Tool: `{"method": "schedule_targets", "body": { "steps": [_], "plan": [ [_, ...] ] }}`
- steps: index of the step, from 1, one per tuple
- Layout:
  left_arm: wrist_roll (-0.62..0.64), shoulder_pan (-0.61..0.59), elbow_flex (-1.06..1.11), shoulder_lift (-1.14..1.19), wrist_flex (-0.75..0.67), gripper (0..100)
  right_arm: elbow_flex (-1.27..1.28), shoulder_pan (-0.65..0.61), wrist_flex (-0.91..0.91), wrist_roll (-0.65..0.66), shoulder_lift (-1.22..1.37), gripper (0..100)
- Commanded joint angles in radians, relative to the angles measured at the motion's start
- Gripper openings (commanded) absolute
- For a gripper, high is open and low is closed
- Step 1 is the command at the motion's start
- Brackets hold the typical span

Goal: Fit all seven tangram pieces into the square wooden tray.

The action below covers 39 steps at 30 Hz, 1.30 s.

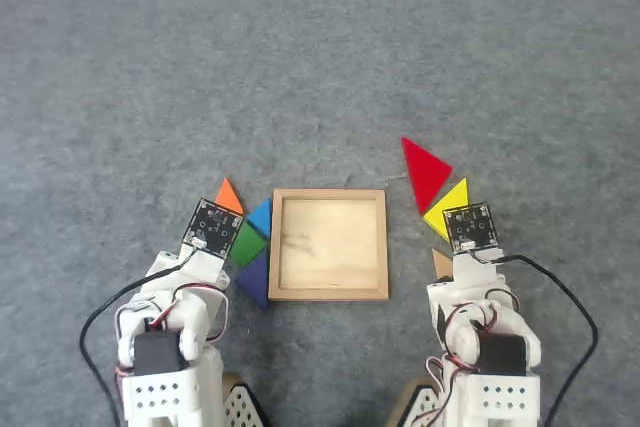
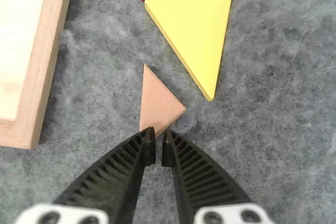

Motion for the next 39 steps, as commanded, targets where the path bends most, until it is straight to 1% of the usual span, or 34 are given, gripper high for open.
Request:
{"method": "schedule_targets", "body": {
  "steps": [1,17,22,27,29,32,37,39],
  "plan": [
    [0.0,0.006,-0.01,-0.017,0.005,1,0.014,0.007,0.005,-0.009,-0.018,4.6],
    [0.0,0.006,-0.01,-0.017,0.005,1,0.014,0.005,-0.008,-0.008,-0.018,4.8],
    [0.0,0.006,-0.01,-0.017,0.005,1,0.014,0.01,-0.191,-0.008,-0.018,4.8],
    [0.0,0.006,-0.01,-0.017,0.005,1,0.011,0.007,-0.41,-0.006,-0.018,4.8],
    [0.0,0.006,-0.01,-0.017,0.005,1,-0.003,0.002,-0.466,-0.009,-0.018,4.8],
    [0.0,0.006,-0.01,-0.017,0.005,1,-0.075,-0.021,-0.438,-0.014,-0.018,4.8],
    [0.0,0.006,-0.01,-0.017,0.005,1,-0.339,-0.039,-0.242,-0.046,-0.016,4.8],
    [0.0,0.006,-0.01,-0.017,0.005,1,-0.425,-0.042,-0.194,-0.044,0.007,4.8]
  ]
}}
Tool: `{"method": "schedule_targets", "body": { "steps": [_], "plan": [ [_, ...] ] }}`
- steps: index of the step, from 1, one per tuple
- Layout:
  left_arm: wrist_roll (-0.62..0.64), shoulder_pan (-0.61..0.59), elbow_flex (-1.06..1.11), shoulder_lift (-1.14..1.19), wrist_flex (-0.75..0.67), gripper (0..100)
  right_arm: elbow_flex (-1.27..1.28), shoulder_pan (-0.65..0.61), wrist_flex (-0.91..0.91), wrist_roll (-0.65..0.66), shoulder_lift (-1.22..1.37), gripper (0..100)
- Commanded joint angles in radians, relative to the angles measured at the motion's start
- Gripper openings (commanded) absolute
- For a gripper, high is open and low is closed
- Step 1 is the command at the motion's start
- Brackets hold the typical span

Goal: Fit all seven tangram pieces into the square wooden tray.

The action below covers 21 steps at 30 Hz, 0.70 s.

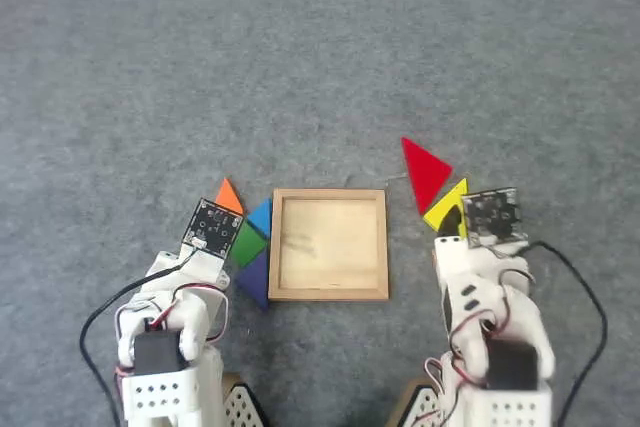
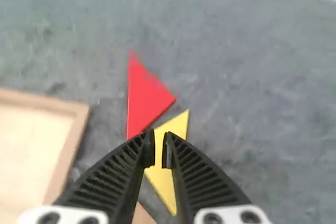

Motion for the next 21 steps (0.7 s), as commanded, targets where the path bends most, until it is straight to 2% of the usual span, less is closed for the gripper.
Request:
{"method": "schedule_targets", "body": {
  "steps": [1,6,11,14,21],
  "plan": [
    [0.0,0.006,-0.01,-0.017,0.005,1,-0.206,-0.018,0.079,-0.015,0.035,4.8],
    [0.0,0.006,-0.01,-0.017,0.005,1,-0.322,-0.027,0.059,-0.055,0.351,4.9],
    [0.0,0.006,-0.01,-0.017,0.005,1,-0.489,-0.139,0.042,-0.124,0.754,5.5],
    [0.0,0.006,-0.01,-0.017,0.005,1,-0.608,-0.182,0.042,-0.126,0.97,11.8],
    [0.0,0.006,-0.01,-0.017,0.005,1,-0.758,-0.179,0.041,-0.127,1.374,32.1]
  ]
}}
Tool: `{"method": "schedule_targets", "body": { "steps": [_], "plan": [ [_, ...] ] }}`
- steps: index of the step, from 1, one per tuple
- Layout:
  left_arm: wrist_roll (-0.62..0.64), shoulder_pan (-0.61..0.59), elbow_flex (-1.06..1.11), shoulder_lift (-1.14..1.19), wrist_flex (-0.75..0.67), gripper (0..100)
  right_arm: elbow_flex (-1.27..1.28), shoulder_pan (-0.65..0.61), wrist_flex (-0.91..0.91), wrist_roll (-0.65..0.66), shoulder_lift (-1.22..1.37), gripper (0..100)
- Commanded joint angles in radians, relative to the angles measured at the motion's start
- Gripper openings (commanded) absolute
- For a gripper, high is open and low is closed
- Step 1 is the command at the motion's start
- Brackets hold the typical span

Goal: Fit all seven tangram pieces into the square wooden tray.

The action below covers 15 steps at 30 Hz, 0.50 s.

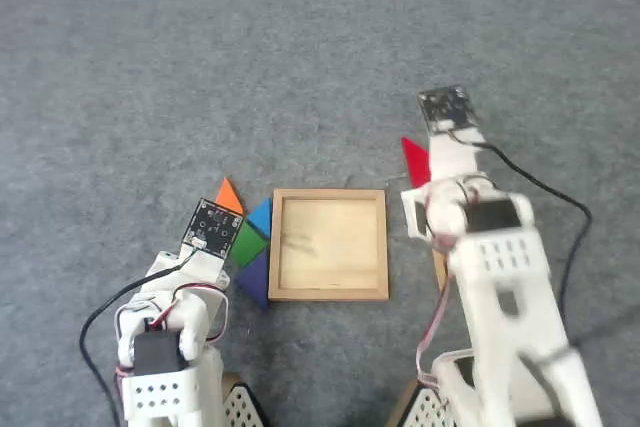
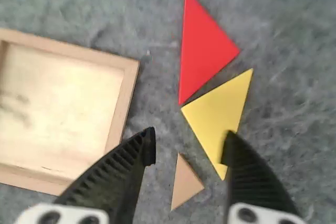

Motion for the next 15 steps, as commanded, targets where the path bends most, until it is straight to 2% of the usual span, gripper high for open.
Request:
{"method": "schedule_targets", "body": {
  "steps": [1,6,15],
  "plan": [
    [0.0,0.006,-0.01,-0.017,0.005,1,-0.1,-0.01,-0.033,-0.021,0.168,33.7],
    [0.0,0.006,-0.01,-0.017,0.005,1,-0.107,0.048,-0.139,-0.115,0.28,38.0],
    [0.0,0.006,-0.01,-0.017,0.005,1,-0.106,0.081,-0.206,-0.112,0.403,38.1]
  ]
}}
